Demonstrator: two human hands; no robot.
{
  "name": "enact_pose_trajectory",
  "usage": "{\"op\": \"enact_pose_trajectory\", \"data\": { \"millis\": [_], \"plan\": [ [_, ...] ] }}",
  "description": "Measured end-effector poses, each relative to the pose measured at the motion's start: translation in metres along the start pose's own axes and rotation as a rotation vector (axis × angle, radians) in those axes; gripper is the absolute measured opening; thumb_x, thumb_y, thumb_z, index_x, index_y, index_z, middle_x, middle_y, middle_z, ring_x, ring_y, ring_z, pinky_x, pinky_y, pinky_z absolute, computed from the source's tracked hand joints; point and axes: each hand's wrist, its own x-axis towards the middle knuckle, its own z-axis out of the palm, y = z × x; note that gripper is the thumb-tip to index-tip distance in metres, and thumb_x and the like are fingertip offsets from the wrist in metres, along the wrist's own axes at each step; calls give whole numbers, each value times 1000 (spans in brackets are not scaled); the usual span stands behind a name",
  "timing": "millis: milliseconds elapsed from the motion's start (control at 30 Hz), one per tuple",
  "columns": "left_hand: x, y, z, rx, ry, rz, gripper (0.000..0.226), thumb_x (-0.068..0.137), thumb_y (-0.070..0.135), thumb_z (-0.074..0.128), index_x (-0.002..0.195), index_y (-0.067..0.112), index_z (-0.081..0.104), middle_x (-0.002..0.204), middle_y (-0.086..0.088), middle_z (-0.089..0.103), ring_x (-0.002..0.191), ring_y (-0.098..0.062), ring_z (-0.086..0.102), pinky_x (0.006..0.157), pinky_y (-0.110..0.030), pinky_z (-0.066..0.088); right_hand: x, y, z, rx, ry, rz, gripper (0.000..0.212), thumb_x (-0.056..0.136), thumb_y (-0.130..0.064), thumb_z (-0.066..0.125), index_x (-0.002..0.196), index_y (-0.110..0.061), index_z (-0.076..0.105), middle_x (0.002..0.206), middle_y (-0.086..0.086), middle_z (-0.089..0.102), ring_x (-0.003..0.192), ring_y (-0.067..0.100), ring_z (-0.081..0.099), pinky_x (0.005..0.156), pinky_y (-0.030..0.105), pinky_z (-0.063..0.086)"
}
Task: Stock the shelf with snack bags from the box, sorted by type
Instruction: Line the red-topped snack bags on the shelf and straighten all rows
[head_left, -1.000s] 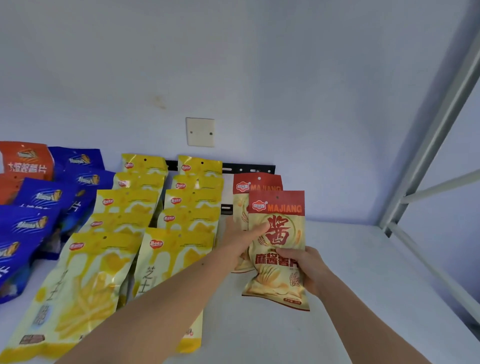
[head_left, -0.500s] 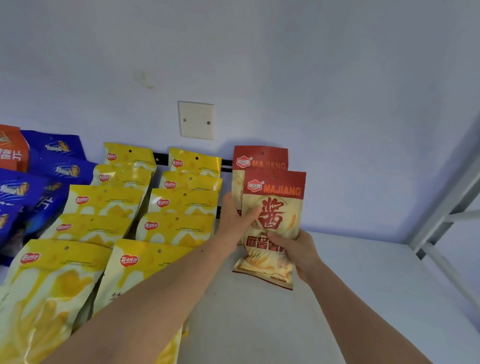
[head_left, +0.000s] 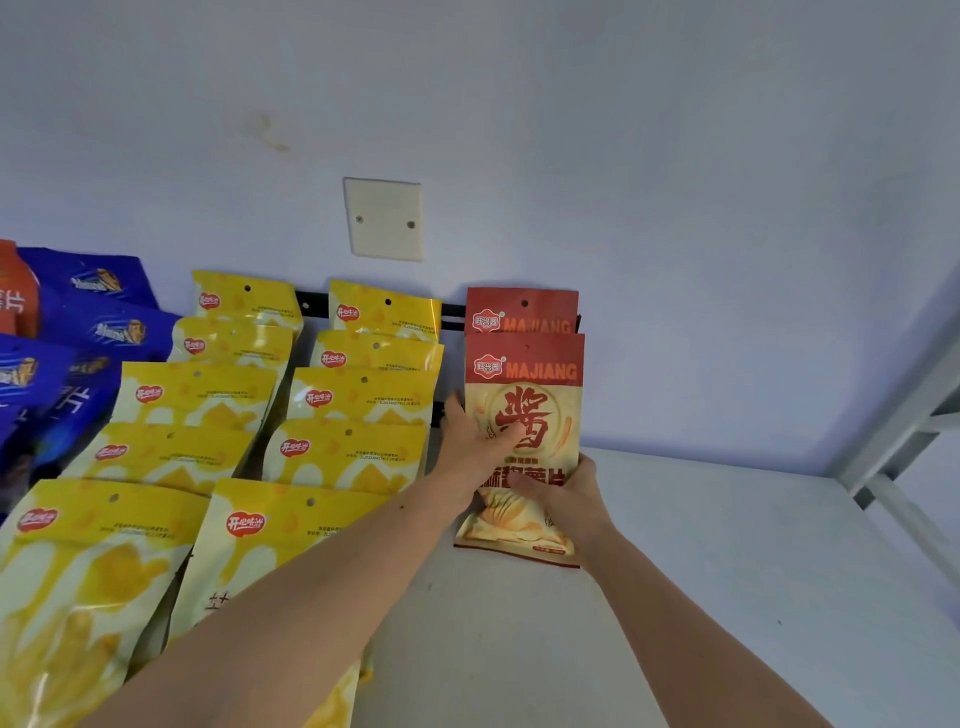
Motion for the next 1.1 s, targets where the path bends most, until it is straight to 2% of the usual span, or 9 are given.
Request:
{"op": "enact_pose_trajectory", "data": {
  "millis": [133,300,433,500,600,700,800,900,1100],
  "plan": [
    [-1,1,0,92,11,-2,86,60,39,81,130,30,33,127,1,49,123,-18,47,102,-49,46,0,2,1,4,-8,-5,84,64,-28,90,125,-20,32,114,-1,60,104,21,65,89,46,57],
    [-2,7,-3,233,36,52,74,70,33,82,129,19,39,125,-5,49,119,-21,50,100,-47,47,1,4,5,-78,12,-60,81,66,-37,88,124,-18,35,116,1,59,103,20,64,87,44,58],
    [0,1,-2,282,23,-4,111,53,66,70,142,17,27,140,-7,47,134,-26,42,106,-51,42,-4,5,3,-105,22,-44,77,65,-44,87,118,-20,36,114,2,62,100,18,66,83,42,59],
    [-10,7,-2,331,14,-5,117,59,67,69,150,16,16,150,-9,39,142,-27,32,111,-51,36,-12,5,-1,-135,18,-45,84,64,-51,85,123,-18,36,121,3,60,105,18,65,86,41,58],
    [-29,18,-3,426,19,35,105,82,41,70,153,7,0,157,-13,24,146,-28,20,116,-47,27,-28,4,-12,-291,47,-85,112,64,-71,72,147,-13,24,148,5,40,132,24,47,104,47,47],
    [-43,17,-2,496,46,85,89,85,34,68,149,6,12,148,-12,35,137,-27,35,107,-40,40,-46,1,-26,-403,75,-179,93,84,-65,57,152,-13,22,156,5,32,143,23,32,113,43,35],
    [-63,16,-2,581,38,152,77,87,26,66,145,6,18,143,-11,39,128,-24,44,96,-32,46,-61,4,-42,-605,61,-260,81,91,-63,44,152,-13,26,156,3,33,145,21,27,114,42,31],
    [-91,15,-3,759,-9,200,87,93,31,60,152,3,2,156,-16,19,143,-28,25,113,-40,32,-79,7,-56,-817,77,-317,60,99,-51,41,147,-16,35,153,1,37,141,19,31,107,39,37],
    [-141,18,-12,1002,-128,301,84,98,33,51,153,5,-5,162,-14,-1,149,-32,5,121,-44,13,-130,12,-72,-1015,181,-388,39,100,-36,47,135,-19,47,143,-3,45,132,17,42,93,33,47]
  ]
}}
